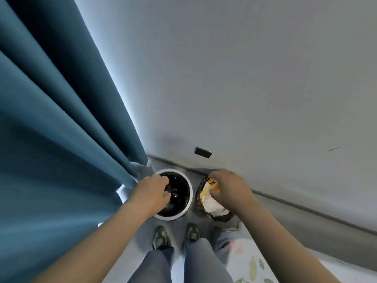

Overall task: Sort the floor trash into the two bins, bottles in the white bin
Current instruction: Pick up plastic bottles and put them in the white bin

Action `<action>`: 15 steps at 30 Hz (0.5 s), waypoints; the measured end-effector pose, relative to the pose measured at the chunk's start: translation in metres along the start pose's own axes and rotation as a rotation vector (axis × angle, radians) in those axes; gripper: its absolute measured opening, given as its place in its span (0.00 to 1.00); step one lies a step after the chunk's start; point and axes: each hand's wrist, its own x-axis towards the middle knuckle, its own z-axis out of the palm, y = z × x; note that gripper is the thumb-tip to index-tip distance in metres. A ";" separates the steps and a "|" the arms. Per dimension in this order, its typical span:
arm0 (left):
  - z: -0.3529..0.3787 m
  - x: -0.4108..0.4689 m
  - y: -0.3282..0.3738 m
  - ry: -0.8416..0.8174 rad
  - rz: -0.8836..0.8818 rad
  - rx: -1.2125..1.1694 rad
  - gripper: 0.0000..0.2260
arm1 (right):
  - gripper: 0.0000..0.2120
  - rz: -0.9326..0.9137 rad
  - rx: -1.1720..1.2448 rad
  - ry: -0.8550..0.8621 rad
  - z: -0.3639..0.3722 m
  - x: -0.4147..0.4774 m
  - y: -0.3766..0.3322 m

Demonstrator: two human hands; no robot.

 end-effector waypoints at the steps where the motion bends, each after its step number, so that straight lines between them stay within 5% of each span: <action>1: -0.008 -0.010 0.001 0.015 -0.018 -0.003 0.09 | 0.16 -0.023 0.005 0.003 -0.008 -0.006 -0.006; 15: -0.051 -0.119 0.025 0.374 -0.478 -0.389 0.14 | 0.18 -0.503 -0.094 -0.006 -0.103 -0.012 -0.085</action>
